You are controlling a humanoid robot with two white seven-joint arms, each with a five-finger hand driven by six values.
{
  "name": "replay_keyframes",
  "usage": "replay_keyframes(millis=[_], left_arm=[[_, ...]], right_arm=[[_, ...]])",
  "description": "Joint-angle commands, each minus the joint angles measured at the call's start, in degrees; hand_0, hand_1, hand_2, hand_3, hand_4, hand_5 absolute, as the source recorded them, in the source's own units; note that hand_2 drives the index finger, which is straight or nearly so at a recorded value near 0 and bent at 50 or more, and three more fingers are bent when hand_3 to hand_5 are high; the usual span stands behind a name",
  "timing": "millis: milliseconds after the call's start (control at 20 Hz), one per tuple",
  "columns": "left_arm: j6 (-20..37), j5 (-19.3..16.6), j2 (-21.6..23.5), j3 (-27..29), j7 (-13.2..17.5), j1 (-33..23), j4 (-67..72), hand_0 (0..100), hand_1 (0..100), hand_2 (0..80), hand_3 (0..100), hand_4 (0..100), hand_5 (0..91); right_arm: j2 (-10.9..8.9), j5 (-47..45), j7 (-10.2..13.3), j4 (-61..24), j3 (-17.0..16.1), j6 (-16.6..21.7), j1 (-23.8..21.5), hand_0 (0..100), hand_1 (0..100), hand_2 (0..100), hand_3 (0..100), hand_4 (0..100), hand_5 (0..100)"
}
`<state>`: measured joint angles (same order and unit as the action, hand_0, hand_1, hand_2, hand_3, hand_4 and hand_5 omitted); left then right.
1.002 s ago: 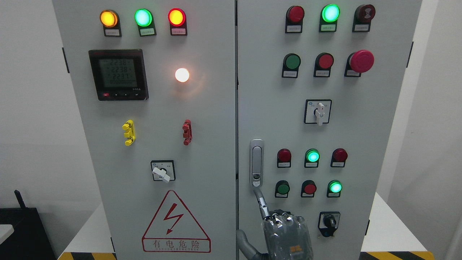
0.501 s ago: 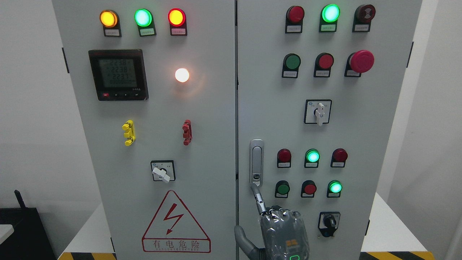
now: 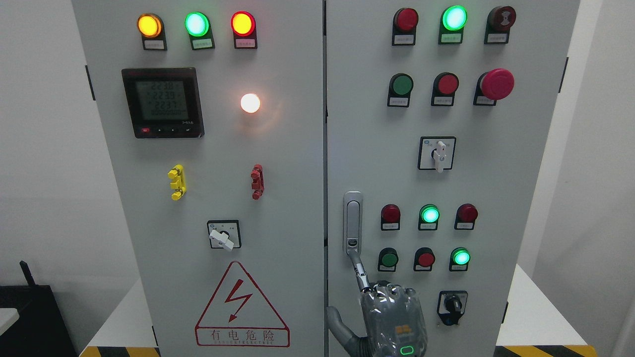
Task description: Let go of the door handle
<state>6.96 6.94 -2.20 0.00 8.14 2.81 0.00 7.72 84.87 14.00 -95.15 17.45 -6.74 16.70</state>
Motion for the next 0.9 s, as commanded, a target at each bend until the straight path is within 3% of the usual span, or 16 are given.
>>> replay_keyframes(millis=[0, 301, 551, 852], left_arm=[[0.0, 0.0, 0.0, 0.6, 0.0, 0.0, 1.0, 12, 39, 0.0, 0, 0, 0.0], [0.0, 0.0, 0.0, 0.6, 0.0, 0.0, 1.0, 12, 39, 0.0, 0, 0, 0.0], [0.0, 0.0, 0.0, 0.6, 0.0, 0.0, 1.0, 12, 39, 0.0, 0, 0, 0.0], [0.1, 0.0, 0.0, 0.6, 0.0, 0.0, 1.0, 12, 39, 0.0, 0, 0, 0.0]], right_arm=[[0.11, -0.2, 0.0, 1.5, -0.7, 0.0, 0.7, 32, 31, 0, 100, 96, 100], [0.11, -0.4, -0.2, 1.9, -0.7, 0.1, 0.7, 32, 31, 0, 100, 96, 100], [0.11, -0.4, -2.8, 1.9, -0.7, 0.1, 0.6, 32, 31, 0, 100, 96, 100], [0.11, -0.4, -2.8, 1.7, -0.7, 0.1, 0.3, 32, 31, 0, 100, 96, 100]])
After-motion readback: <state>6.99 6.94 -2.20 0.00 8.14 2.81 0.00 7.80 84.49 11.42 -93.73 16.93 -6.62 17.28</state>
